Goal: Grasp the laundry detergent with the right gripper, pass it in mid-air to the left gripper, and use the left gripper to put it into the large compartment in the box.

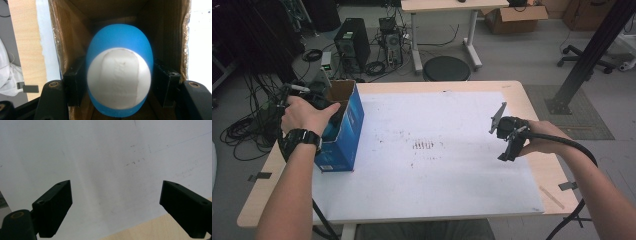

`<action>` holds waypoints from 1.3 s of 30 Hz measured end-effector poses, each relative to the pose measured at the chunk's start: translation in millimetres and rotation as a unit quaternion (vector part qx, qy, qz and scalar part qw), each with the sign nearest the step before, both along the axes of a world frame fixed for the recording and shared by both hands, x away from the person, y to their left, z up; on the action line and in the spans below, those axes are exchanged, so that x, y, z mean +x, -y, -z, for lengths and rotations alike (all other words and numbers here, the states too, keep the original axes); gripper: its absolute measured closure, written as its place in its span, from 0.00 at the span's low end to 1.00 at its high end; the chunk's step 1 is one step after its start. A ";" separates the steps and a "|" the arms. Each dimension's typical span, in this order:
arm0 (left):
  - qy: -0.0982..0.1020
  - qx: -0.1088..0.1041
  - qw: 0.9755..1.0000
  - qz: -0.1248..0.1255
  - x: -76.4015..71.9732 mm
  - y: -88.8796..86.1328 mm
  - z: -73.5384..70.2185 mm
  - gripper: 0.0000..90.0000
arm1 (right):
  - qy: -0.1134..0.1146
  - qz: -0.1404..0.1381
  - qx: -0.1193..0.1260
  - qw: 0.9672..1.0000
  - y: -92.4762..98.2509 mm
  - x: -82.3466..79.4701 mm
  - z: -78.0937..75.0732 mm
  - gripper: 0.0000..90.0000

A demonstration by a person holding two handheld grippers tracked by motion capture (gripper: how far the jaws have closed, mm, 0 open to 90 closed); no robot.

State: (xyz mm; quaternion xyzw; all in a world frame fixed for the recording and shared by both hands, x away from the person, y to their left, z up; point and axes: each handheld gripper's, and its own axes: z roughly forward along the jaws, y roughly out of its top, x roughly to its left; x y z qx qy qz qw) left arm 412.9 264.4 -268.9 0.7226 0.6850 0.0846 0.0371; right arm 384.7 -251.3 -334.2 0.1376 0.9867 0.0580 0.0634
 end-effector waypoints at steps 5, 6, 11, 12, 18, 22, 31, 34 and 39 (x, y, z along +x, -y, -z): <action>-0.001 0.001 1.000 0.000 0.3 0.8 0.3 0.42 | -0.002 0.000 -0.002 1.000 -1.0 -1.0 2.1 0.12; -0.002 0.001 1.000 0.000 0.4 1.0 0.4 0.42 | -0.003 0.001 -0.001 1.000 -1.1 -1.1 2.4 0.12; -0.006 0.000 1.000 0.002 0.9 2.4 0.6 0.42 | -0.003 -0.001 -0.003 1.000 -1.6 -1.3 3.3 0.12; -0.007 0.001 1.000 0.002 1.0 2.6 0.5 0.42 | -0.004 -0.001 -0.003 1.000 -1.6 -1.4 3.3 0.12; -0.007 -0.007 1.000 0.006 1.2 4.0 -0.4 0.41 | -0.006 -0.003 -0.004 1.000 -2.1 -1.8 3.5 0.12; -0.009 -0.005 1.000 0.008 0.0 5.1 -3.4 0.39 | -0.004 -0.002 -0.003 1.000 -2.0 -1.6 2.1 0.12; 0.001 0.004 1.000 0.015 -4.8 5.6 -20.6 0.35 | -0.004 -0.003 -0.004 1.000 -3.7 -2.0 -0.1 0.12; 0.009 0.003 1.000 0.019 -7.5 5.1 -30.1 0.35 | -0.003 -0.004 -0.003 1.000 -4.4 -2.3 -1.5 0.12; 0.022 0.002 0.999 0.031 -13.0 6.4 -46.6 0.34 | 0.000 -0.004 -0.005 1.000 -6.1 -3.4 -4.8 0.12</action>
